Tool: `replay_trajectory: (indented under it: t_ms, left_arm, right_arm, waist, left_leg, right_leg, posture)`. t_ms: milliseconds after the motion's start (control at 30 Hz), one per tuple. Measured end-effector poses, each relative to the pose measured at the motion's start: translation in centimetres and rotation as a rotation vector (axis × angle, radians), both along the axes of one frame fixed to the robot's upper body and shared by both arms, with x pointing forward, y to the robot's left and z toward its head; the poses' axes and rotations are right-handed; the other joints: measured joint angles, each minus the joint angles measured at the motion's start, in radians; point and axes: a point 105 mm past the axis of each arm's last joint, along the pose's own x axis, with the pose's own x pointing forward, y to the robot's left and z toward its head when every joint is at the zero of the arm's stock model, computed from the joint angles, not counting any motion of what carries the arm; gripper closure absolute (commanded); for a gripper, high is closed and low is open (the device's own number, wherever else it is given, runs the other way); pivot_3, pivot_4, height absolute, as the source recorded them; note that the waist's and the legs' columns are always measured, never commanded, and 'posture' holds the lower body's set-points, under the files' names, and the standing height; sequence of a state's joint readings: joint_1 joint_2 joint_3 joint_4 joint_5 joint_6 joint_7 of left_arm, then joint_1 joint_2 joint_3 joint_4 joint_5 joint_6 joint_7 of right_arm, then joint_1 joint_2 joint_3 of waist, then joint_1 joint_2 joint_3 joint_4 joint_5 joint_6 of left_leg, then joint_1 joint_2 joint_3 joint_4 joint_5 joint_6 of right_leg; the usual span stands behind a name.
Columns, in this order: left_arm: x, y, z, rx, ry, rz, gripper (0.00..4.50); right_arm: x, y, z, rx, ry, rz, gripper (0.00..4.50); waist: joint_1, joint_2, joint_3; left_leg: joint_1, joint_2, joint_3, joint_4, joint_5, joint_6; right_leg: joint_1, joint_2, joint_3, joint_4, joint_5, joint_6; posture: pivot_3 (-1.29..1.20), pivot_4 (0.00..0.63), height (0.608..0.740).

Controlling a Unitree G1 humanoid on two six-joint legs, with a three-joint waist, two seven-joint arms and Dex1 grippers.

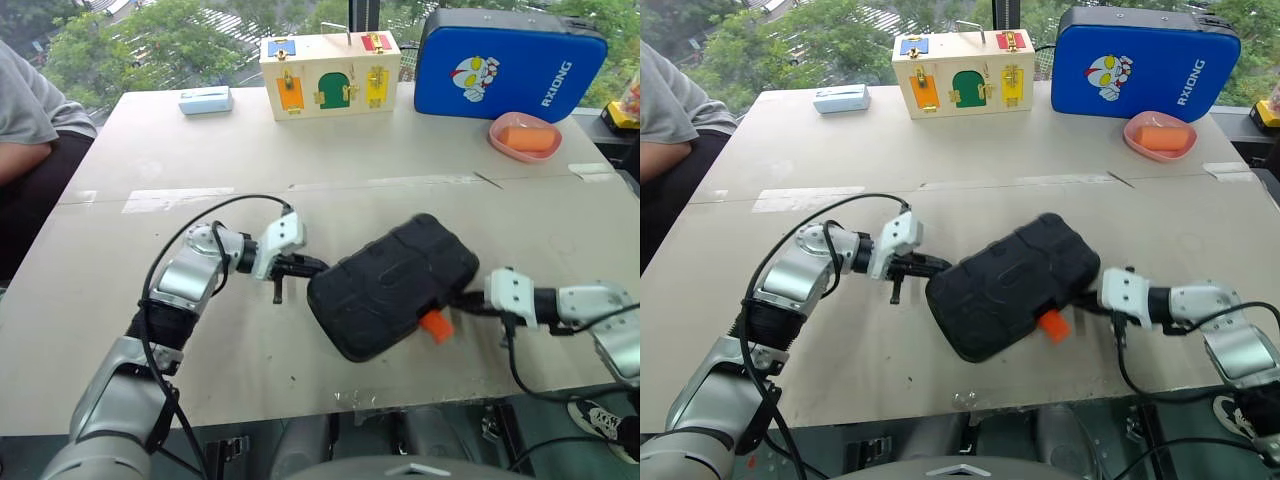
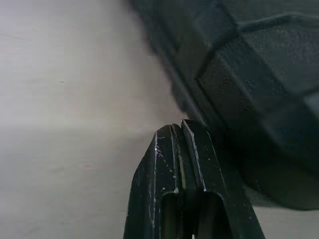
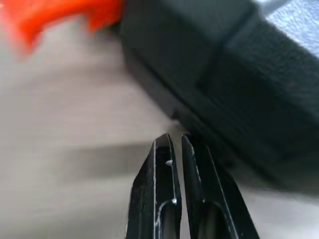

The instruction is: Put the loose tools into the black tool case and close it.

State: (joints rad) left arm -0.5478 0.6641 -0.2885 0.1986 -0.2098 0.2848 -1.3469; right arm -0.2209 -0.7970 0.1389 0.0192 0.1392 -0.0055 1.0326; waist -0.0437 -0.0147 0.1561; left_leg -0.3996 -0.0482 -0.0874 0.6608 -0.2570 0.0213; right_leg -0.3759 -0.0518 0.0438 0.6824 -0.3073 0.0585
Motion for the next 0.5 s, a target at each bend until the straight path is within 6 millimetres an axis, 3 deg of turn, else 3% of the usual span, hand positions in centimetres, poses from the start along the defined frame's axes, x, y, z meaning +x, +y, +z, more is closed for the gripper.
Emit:
replay_trajectory:
  t_ms: [100,167,333,500]
  left_arm:
    - [-1.9,-1.7,-0.4,-0.031,0.037,-0.069,4.39]
    - [-2.0,-2.1,-0.2,-0.048,0.032,-0.061,4.39]
    - [-1.3,-1.2,1.4,-0.108,-0.033,0.036,4.39]
    - [-1.6,-0.7,4.3,-0.22,0.041,0.113,4.39]
  right_arm:
    - [2.9,0.0,0.8,0.031,-0.061,-0.107,4.5]
    - [3.7,-0.2,1.1,0.027,-0.082,-0.139,4.5]
    - [3.8,-0.9,1.1,0.018,-0.075,-0.152,4.5]
    - [3.3,-4.7,2.9,0.008,-0.085,-0.24,4.5]
  waist:
    - [0.006,0.0,0.0]
    - [0.014,0.0,0.0]
    - [0.02,0.0,0.0]
    - [0.033,0.001,0.0]
  left_leg:
    - [-0.001,0.0,-0.001,0.0,0.0,0.0]
    - [-0.003,0.0,-0.003,-0.001,0.0,0.0]
    - [-0.003,0.0,-0.002,-0.002,0.0,0.0]
    - [-0.003,0.0,-0.003,-0.001,0.0,0.0]
  right_leg:
    - [-0.001,0.0,-0.001,0.0,0.0,0.0]
    - [-0.003,-0.001,-0.003,0.0,0.0,0.0]
    - [-0.003,-0.001,-0.002,-0.002,0.0,0.0]
    - [-0.002,-0.002,-0.003,-0.002,0.0,0.0]
  posture:
    - [0.0,0.15,0.735]
    - [0.0,0.15,0.735]
    - [0.0,0.15,0.735]
    - [0.0,0.15,0.735]
